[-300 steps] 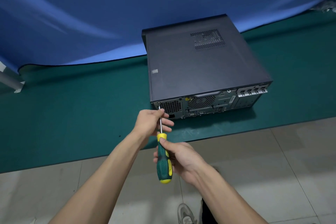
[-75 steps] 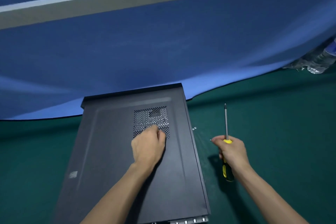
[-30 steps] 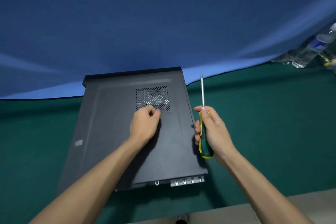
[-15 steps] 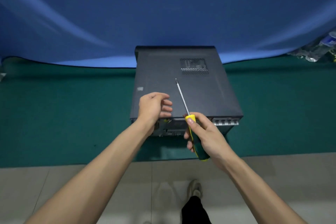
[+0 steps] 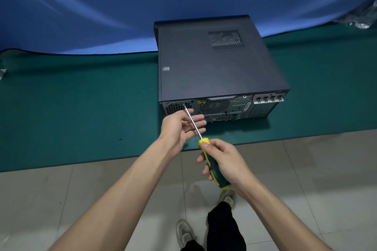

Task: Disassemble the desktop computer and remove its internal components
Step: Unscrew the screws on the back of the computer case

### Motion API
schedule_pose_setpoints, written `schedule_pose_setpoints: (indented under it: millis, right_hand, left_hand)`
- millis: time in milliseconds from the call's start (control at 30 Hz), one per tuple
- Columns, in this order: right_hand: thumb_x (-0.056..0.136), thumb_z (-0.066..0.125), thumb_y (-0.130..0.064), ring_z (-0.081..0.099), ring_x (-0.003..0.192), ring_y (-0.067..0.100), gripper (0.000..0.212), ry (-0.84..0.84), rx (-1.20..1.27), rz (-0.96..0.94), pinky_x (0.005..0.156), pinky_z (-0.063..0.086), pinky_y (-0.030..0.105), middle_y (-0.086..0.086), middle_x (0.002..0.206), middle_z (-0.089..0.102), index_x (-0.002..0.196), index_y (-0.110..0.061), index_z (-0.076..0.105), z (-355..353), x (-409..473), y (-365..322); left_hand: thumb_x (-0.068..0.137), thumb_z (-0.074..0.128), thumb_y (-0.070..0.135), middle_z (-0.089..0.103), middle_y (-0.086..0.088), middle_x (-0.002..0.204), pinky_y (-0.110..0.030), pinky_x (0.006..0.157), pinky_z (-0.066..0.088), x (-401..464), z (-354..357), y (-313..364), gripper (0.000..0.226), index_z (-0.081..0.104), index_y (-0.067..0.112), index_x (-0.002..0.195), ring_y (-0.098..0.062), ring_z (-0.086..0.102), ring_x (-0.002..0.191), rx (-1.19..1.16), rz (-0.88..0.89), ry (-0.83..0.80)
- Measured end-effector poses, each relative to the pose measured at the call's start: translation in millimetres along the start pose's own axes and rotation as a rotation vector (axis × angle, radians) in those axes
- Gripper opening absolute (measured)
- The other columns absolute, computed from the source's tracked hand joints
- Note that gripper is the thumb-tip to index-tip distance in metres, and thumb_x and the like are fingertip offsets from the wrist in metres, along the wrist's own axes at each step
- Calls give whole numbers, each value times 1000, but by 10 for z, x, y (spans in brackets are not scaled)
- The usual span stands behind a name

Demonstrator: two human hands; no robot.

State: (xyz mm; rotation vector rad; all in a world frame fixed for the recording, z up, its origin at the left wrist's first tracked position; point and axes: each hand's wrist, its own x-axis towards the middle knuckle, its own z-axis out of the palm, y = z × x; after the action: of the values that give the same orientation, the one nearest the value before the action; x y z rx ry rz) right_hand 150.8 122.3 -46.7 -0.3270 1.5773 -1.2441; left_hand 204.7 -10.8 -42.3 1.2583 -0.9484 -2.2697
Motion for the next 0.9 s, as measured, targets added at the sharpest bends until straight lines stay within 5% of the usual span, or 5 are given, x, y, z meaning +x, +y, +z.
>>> schedule_pose_setpoints:
  millis: [500, 900]
  right_hand:
    - [96, 52, -25, 49, 41, 12, 22, 102, 235, 21, 40, 41, 21, -2, 58, 62, 93, -6, 61, 105, 175, 203]
    - [96, 53, -28, 48, 42, 14, 25, 82, 333, 60, 42, 40, 22, 0, 58, 58, 94, -6, 65, 109, 209, 234]
  left_hand:
    - [94, 48, -2, 72, -13, 80, -31, 53, 57, 289, 109, -39, 12, 53, 3, 105, -24, 71, 67, 191, 59, -15]
    - [94, 47, -4, 70, -18, 88, -34, 54, 58, 329, 122, -33, 25, 46, 0, 119, -25, 71, 67, 224, 56, -5]
